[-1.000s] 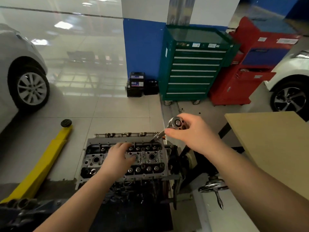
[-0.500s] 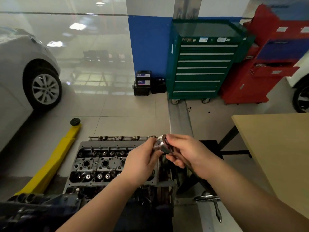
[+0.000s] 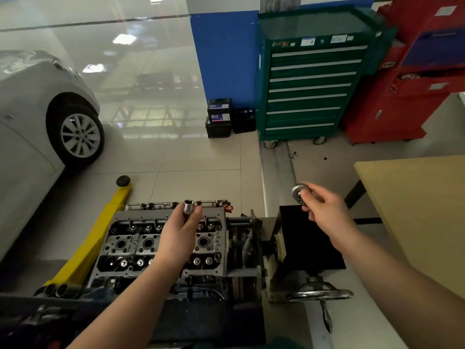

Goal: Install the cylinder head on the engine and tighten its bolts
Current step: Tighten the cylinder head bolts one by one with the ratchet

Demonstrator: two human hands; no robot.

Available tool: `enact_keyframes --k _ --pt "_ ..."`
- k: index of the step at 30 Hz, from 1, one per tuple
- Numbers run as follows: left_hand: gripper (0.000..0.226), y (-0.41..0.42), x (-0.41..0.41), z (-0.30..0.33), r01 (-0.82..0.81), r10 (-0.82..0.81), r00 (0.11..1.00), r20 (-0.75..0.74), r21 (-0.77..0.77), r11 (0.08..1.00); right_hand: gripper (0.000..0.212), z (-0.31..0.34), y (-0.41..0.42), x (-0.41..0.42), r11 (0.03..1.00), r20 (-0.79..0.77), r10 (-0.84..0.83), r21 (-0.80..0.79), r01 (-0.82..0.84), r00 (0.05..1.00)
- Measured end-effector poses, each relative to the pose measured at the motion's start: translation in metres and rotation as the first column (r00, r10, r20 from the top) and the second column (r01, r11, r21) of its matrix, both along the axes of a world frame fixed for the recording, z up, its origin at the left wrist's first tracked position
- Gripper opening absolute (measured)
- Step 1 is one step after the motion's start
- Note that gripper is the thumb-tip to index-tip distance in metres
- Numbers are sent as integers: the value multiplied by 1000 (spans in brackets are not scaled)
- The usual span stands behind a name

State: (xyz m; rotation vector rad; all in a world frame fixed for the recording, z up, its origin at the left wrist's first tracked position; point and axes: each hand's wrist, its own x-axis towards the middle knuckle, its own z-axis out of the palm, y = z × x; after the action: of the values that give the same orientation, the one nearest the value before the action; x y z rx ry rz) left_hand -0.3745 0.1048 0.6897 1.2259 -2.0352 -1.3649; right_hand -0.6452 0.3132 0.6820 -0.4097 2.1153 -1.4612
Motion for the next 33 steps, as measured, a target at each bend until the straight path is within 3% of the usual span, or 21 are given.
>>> enact_keyframes --k 4,8,14,17,21,24,26,28,31,33 --pt "31 7 4 0 -32 42 996 -78 138 990 50 -83 -1 -9 924 -176 156 373 -80 972" --pt "30 14 5 3 41 -34 998 -57 125 991 59 -125 5 -8 808 -308 359 576 -127 881" --pt "27 7 4 5 28 -20 999 -51 162 986 62 -147 3 -5 691 -398 486 720 -64 778" --pt "28 0 4 4 31 -21 997 -69 155 987 77 -143 1 -1 616 -389 562 785 -55 730" --pt "37 -7 4 6 59 -42 992 -117 142 988 86 -140 4 3 612 -360 541 788 -62 760" --pt "40 -19 4 16 115 -74 978 -194 213 970 66 -134 0 7 627 -379 519 778 -40 766" --pt "50 -32 2 27 188 -94 943 -319 275 943 52 -122 -11 11 694 -416 448 720 -15 791" --pt "59 -45 -5 36 221 -59 903 -427 341 914 41 -103 -30 18 768 -450 404 639 -29 796" --pt "47 -55 -21 41 253 -19 861 -509 395 883 30 -61 -69 35 902 -488 321 418 -105 811" --pt "40 -56 -33 35 290 -51 854 -518 391 873 28 -26 -97 52 949 -422 293 237 -208 858"
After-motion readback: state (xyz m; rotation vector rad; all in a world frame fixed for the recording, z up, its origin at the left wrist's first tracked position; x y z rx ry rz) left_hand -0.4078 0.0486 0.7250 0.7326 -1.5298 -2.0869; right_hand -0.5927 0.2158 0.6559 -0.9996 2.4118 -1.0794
